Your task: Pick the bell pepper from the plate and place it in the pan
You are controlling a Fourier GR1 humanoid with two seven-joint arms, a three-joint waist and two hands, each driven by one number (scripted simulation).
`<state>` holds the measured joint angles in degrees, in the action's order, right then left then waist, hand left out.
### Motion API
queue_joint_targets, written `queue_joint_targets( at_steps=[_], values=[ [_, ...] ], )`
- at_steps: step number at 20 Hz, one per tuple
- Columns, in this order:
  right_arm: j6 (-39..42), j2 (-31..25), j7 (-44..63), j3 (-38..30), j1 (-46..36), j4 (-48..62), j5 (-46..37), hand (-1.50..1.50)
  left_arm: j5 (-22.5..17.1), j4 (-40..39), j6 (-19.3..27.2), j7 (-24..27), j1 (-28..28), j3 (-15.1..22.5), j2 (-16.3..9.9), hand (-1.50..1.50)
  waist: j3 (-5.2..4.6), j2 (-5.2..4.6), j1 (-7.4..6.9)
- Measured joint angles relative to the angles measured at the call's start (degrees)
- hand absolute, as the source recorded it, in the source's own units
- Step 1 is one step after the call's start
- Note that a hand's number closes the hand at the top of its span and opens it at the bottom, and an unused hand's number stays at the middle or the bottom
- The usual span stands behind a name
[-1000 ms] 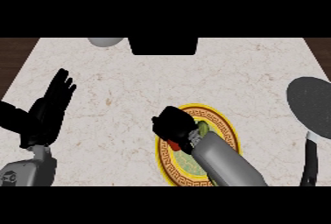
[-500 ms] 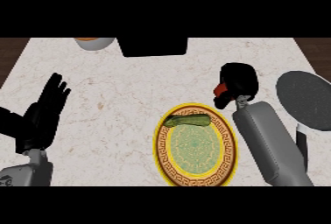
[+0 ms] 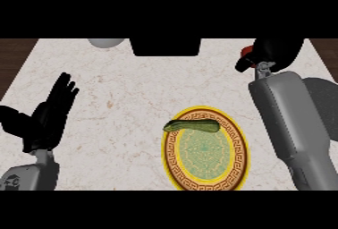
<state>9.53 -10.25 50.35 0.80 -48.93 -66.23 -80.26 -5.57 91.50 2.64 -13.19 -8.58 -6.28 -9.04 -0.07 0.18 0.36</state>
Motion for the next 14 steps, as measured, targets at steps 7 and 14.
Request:
queue_joint_targets(
  at_steps=[7,14],
  values=[
    [-2.7,-5.0,1.6,-4.8,1.5,-3.1,-0.3,1.50,-0.1,0.0,-0.4,-0.2,-0.1,-0.3,-0.2,0.00,0.05,-0.11,-0.23],
    [-8.0,-12.2,-3.5,-11.9,8.3,-5.8,3.6,1.50,0.2,0.9,0.1,-1.1,-0.2,-0.2,0.2,0.00,0.08,-0.12,-0.20]
  ],
)
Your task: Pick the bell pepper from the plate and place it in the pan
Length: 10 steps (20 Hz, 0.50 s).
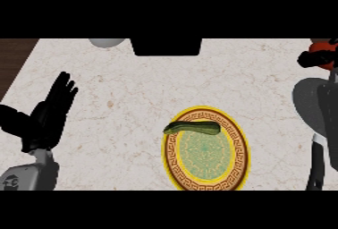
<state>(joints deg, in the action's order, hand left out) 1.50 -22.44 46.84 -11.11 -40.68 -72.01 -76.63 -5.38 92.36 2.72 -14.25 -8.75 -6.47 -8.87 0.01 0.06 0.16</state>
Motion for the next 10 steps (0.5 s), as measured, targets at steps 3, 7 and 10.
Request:
queue_joint_targets(
  at_steps=[3,7,10],
  values=[
    [-4.1,-2.6,-3.4,-3.2,3.6,0.7,2.1,1.50,-0.4,-0.3,-0.5,0.0,-0.3,-0.4,-0.2,0.00,0.00,-0.04,-0.04],
    [-9.8,-5.7,-9.9,-8.0,8.3,3.4,6.3,1.50,-0.9,-0.6,-1.2,0.4,-0.1,-1.3,-0.9,0.00,0.02,-0.10,-0.10],
    [-13.7,-8.1,-16.5,-11.1,9.8,8.8,10.1,1.50,-0.4,-1.1,-0.9,1.0,-0.4,-0.8,-0.4,0.00,0.04,-0.17,-0.26]
  ],
)
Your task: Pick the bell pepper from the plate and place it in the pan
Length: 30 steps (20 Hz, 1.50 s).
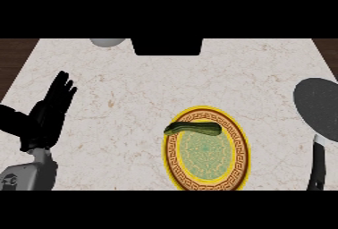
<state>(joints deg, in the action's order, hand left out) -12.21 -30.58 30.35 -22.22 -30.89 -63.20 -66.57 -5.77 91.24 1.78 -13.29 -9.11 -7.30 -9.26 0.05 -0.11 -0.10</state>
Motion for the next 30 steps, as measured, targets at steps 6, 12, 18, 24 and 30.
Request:
queue_joint_targets(
  at_steps=[6,12,18,24,30],
  values=[
    [-8.1,-2.4,-12.7,-3.6,-1.3,15.1,5.5,1.50,0.5,-1.3,0.2,0.2,-1.2,0.5,0.6,0.00,0.03,-0.22,-0.62],
    [-13.5,-4.9,-19.3,-6.2,-4.0,31.0,7.2,1.50,0.7,-0.2,0.0,0.0,-1.1,1.4,1.2,0.00,0.10,-0.43,-1.36],
    [-13.7,-5.9,-20.1,-11.3,-5.3,40.6,11.9,-1.50,0.9,-1.0,0.1,-0.5,-2.3,1.2,0.8,0.00,0.15,-0.58,-1.44],
    [-15.3,-6.2,-28.7,-15.3,-5.4,44.7,17.6,-1.50,0.2,-0.8,-0.2,-0.8,-2.1,0.4,0.5,0.00,0.16,-0.49,-1.33],
    [-15.4,-6.4,-39.8,-23.5,-3.2,41.6,28.4,-1.50,0.7,0.4,0.1,-0.4,0.2,0.5,0.8,0.00,0.12,-0.07,-0.33]
  ],
)
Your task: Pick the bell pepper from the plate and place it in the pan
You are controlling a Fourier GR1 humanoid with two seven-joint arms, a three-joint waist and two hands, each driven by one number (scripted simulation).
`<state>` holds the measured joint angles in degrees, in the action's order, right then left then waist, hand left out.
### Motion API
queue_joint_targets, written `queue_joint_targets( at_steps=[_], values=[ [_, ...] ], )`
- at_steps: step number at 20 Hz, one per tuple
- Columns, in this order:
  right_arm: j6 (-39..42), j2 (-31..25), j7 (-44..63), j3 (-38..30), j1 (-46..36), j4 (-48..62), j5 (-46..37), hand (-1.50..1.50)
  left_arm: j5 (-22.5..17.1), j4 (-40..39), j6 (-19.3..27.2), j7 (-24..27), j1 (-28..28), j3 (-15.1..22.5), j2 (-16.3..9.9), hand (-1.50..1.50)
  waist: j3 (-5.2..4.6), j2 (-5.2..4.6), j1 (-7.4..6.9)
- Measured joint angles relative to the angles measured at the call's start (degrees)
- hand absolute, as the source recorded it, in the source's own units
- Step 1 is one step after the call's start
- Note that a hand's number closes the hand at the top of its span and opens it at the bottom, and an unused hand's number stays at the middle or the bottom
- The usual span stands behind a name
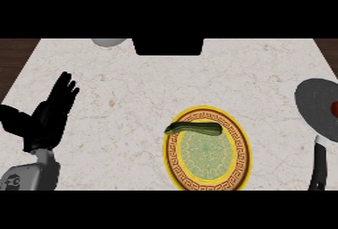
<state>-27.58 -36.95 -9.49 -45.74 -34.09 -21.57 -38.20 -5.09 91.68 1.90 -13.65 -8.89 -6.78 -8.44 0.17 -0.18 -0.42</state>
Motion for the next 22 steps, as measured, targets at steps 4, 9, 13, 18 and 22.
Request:
queue_joint_targets(
  at_steps=[4,9,13,18,22],
  values=[
    [4.9,-0.5,-6.4,-6.4,3.5,-2.6,8.7,-1.50,-0.8,0.6,-0.4,-0.4,0.7,-1.1,-0.8,0.00,-0.06,0.33,0.97],
    [15.5,-0.7,-13.1,-12.2,10.4,-7.3,18.1,-1.50,-0.8,-0.3,-0.2,0.1,0.5,-1.9,-1.1,0.00,-0.19,0.61,2.08],
    [25.1,0.9,-15.8,-14.8,17.4,-12.9,23.9,-1.50,-0.2,-0.1,0.6,-0.5,0.0,-1.5,-0.6,0.00,-0.27,0.73,2.41],
    [32.3,6.4,-15.8,-16.1,27.8,-25.4,29.1,-1.50,0.2,-0.4,0.4,0.0,0.0,-1.1,-0.4,0.00,-0.31,0.59,1.98],
    [33.7,12.4,-11.9,-15.8,34.2,-38.4,32.1,-1.50,0.2,0.5,0.5,-1.2,-0.5,-0.8,-0.4,0.00,-0.29,0.43,1.40]
  ],
)
